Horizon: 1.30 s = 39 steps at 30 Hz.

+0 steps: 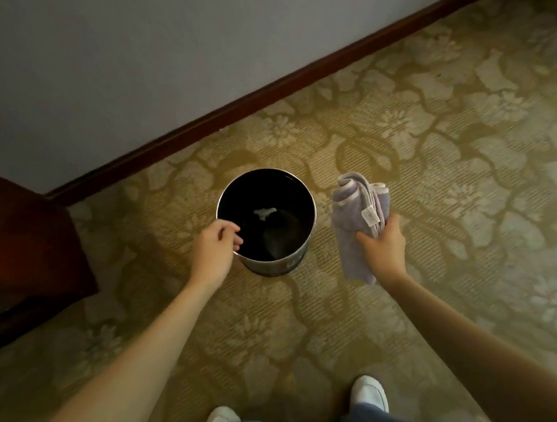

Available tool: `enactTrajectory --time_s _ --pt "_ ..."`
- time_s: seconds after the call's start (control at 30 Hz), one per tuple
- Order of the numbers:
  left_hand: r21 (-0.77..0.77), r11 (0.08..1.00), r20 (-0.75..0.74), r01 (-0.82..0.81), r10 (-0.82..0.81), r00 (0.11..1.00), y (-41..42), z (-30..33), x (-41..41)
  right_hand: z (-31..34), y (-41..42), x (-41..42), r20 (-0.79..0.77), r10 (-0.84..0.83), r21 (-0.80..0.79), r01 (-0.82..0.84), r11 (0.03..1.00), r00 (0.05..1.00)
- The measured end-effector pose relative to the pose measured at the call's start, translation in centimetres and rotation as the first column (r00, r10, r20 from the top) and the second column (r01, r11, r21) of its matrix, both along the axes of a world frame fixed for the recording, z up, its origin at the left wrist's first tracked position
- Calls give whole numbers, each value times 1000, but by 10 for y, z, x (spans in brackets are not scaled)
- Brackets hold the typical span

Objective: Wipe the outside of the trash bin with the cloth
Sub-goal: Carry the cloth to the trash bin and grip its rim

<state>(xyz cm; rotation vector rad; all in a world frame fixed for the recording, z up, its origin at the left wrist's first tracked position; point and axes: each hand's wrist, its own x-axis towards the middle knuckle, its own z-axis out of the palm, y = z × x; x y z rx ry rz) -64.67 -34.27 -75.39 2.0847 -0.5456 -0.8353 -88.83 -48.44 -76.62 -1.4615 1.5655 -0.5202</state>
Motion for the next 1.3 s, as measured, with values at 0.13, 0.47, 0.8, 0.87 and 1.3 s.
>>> enactTrajectory --time_s 0.13,0.47,0.8,0.87,1.3 --pt "-175 972 135 159 -136 982 -30 -52 -3 -96 -14 14 94 -90 -59 96 994 992" --pt "-220 903 386 368 -266 883 -70 -93 -12 -170 -53 43 242 -122 -205 174 963 962" --pt "30 732 354 681 -645 677 -50 -88 -35 -142 -48 19 287 41 -207 20 978 957" --pt "113 648 357 753 -734 578 -46 -89 -38 -148 -44 13 267 56 -181 -7 984 962" --pt "274 707 643 652 -638 423 -26 -109 -47 -144 -45 9 260 94 -108 -68 992 961"
